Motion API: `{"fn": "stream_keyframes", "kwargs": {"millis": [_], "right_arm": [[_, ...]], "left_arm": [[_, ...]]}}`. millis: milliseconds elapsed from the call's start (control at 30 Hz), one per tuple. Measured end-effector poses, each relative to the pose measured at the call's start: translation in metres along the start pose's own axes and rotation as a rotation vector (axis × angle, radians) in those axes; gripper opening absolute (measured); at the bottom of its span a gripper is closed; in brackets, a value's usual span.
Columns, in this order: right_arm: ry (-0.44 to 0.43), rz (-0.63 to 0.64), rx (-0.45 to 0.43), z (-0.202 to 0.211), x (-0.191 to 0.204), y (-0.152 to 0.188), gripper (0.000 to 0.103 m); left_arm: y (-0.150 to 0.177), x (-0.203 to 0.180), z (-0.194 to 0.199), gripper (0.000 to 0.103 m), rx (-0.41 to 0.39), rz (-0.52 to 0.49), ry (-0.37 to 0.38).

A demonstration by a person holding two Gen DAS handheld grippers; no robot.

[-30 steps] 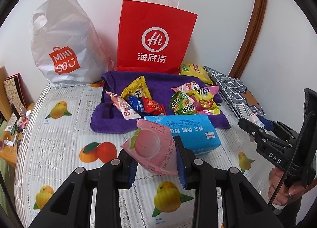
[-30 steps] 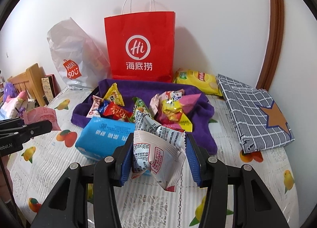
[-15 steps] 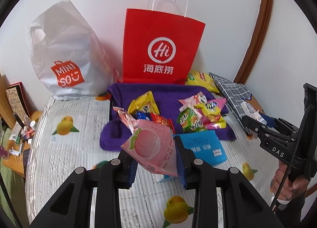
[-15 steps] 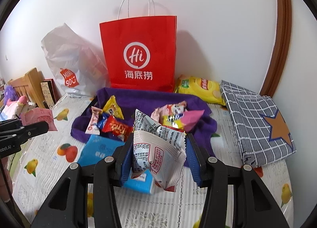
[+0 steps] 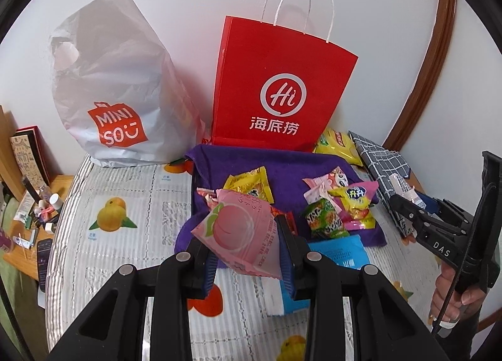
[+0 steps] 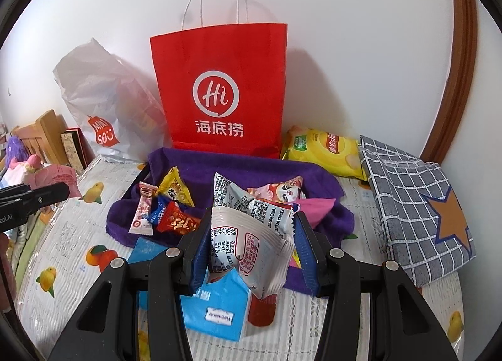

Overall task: Organize snacks
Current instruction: 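Lower the pink pack and the white-and-red bag onto the towel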

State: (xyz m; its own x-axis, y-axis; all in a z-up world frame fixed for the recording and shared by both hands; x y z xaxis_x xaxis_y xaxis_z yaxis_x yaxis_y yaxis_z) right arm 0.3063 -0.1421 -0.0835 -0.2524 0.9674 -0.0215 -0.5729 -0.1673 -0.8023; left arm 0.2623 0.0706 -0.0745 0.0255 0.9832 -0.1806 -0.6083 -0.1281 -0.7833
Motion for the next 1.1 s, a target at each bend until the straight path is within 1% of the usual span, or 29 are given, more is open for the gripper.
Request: {"fn": "stream_keyframes", "kwargs": {"millis": [467,767,1100], "right_arm": [[0.004,0.016,0.018,-0.046,-0.001,-0.016,0.049],[0.009,0.039,0.014,-0.067,-0.001,-0.025,0.049],[0.016,0.035,0.012,-0.089,-0.009,-0.032,0.049]], "left_arm": [[-0.018,-0.012,-0.043,0.032,0.033,-0.022,0.030],[-0.019,-0.022,-0.068,0.032,0.056,-0.048,0.042],[-0.025,-0.025,-0.097,0.032,0.084,-0.037,0.048]]}}
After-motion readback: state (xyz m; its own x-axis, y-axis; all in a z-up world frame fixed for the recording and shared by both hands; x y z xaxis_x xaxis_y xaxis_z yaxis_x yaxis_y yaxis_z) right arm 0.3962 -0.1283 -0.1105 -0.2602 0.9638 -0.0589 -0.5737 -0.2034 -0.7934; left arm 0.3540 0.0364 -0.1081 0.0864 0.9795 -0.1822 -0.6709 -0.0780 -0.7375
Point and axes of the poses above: each gripper's, at about its wrist camera, not at the fingertips, and z roughly against the way its jaws point, x to its left, y to its underside, the point moved 7 cm from there along -z, roughly the way its jaws point, and after that the axes turned 7 degrees about -x, right-handed, at the moved point
